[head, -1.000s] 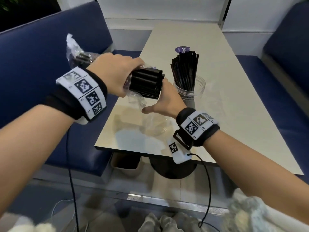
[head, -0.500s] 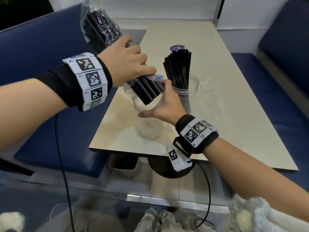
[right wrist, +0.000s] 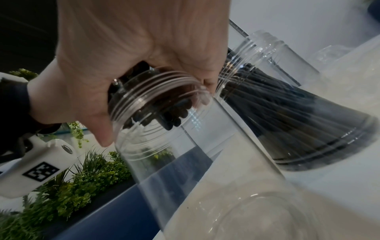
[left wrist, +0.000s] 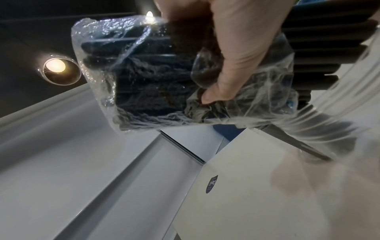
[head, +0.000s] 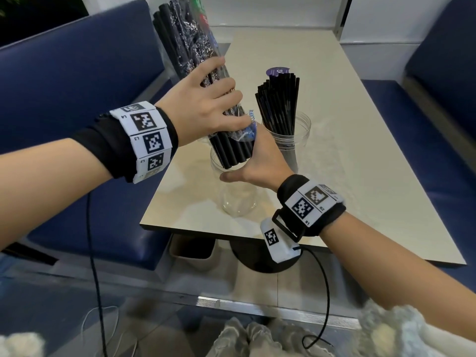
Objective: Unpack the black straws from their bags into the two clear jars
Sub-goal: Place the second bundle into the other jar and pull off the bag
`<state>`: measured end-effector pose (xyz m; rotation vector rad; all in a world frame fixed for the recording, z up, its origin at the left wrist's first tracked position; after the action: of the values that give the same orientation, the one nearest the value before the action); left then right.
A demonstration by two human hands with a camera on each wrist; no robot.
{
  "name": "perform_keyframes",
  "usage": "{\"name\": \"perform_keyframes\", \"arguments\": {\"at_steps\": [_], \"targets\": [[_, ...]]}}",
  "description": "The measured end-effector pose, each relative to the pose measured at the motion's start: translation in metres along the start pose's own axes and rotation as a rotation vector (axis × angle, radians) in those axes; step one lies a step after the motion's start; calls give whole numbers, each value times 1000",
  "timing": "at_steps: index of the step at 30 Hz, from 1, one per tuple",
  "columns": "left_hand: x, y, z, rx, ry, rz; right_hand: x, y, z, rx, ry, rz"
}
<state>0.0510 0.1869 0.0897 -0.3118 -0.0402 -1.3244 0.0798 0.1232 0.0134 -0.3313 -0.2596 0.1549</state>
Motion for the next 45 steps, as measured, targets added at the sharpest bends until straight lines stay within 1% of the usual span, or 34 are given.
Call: {"name": "perform_keyframes", "arguments": {"at_steps": [4, 9, 14, 18, 22, 28, 35, 37, 40, 45], "targets": [[-3, -4, 0, 25, -17, -52, 0, 4, 0, 4, -16, 10], [-6, -6, 0, 33, -16, -83, -3, 1, 1, 121, 2, 55], [-6, -4, 2, 35, -15, -85, 3, 1, 2, 178, 35, 109], [-8, -2, 1, 53, -25, -89, 12, 7, -4, 119, 52, 89], [-11, 4, 0, 98, -41, -59, 17, 7, -5, 108, 35, 62], [-17, 12, 0, 140, -85, -64, 17, 6, -6, 279, -3, 117], [-20, 10, -5, 146, -96, -78, 22, 15, -10, 292, -7, 138], [-21, 9, -11, 143, -93, -71, 21, 16, -9, 297, -20, 144], [-21, 8, -21, 152, -58, -76, 17, 17, -12, 371, -30, 162], [-16, 4, -15, 127, -11, -112, 14, 11, -14, 388, -36, 91]]}}
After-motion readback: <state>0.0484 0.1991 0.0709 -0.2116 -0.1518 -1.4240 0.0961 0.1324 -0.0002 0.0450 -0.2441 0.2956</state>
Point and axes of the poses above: each hand's wrist, its own x-axis towards the middle knuckle, its own y-axis out of the palm, z = x × y, the point moved 8 cm from there along x, towards the middle knuckle, and after that the axes turned 10 degrees about x, right-handed, at the moved point
